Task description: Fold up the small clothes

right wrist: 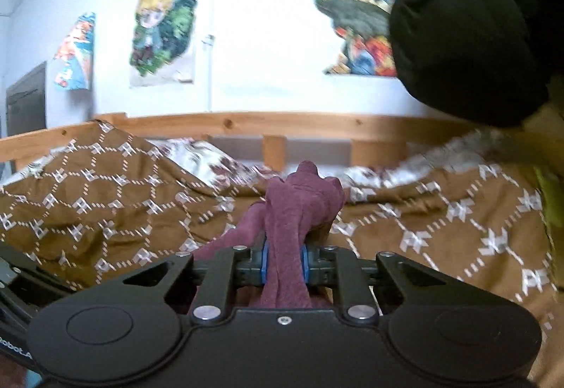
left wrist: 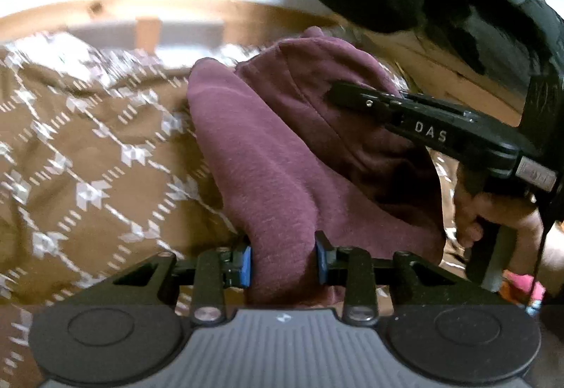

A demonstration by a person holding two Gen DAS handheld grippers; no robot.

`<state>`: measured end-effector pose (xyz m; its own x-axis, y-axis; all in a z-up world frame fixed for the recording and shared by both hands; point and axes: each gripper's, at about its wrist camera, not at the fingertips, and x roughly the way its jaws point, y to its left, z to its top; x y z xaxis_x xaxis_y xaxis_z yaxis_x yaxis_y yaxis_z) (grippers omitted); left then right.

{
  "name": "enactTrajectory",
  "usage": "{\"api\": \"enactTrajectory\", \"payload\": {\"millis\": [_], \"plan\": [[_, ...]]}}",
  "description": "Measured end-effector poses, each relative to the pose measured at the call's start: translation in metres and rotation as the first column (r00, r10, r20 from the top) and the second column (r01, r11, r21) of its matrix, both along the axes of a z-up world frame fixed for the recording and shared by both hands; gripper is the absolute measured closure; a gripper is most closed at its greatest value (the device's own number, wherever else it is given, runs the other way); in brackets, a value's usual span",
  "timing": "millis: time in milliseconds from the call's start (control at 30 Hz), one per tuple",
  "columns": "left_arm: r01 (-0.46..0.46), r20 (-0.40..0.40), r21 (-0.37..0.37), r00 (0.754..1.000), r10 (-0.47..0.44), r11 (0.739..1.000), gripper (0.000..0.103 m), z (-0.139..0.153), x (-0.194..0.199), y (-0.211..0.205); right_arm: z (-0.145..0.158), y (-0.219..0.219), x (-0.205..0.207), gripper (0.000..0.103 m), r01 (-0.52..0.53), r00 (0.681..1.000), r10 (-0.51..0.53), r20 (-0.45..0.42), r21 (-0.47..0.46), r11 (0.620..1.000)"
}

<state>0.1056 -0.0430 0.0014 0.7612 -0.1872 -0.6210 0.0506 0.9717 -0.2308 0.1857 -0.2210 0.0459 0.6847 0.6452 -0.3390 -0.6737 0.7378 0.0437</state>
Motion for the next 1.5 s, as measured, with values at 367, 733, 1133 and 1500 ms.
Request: {"api": "enactTrajectory", "payload": {"millis": [367,733,1133,1500], "plan": [[-0.195,0.098,0.144,0.978,0.183,0.970,0.066,0.012,0.034,0.066,0.013,0.088,0.068,0.086,-0.040,0.998,0.044,-0.037,0.113,0.993],[-0.240,0.007,0.083,0.971,0.240,0.967,0.061,-0.021,0.060,0.104,-0.032,0.128,0.120,0.086,0.022,0.983,-0.008,-0.184,0.071,0.997],[-0.301,-0.042,0.064,0.952,0.304,0.951,0.035,-0.023,0.052,0.106,-0.050,0.109,0.123,0.061,0.143,0.962,-0.135,-0.239,0.017,0.990],[-0.361,-0.054,0.075,0.929,0.365,0.929,0.005,-0.006,0.049,0.103,-0.030,0.092,0.097,0.021,0.161,0.973,-0.157,-0.168,0.012,0.987]]}}
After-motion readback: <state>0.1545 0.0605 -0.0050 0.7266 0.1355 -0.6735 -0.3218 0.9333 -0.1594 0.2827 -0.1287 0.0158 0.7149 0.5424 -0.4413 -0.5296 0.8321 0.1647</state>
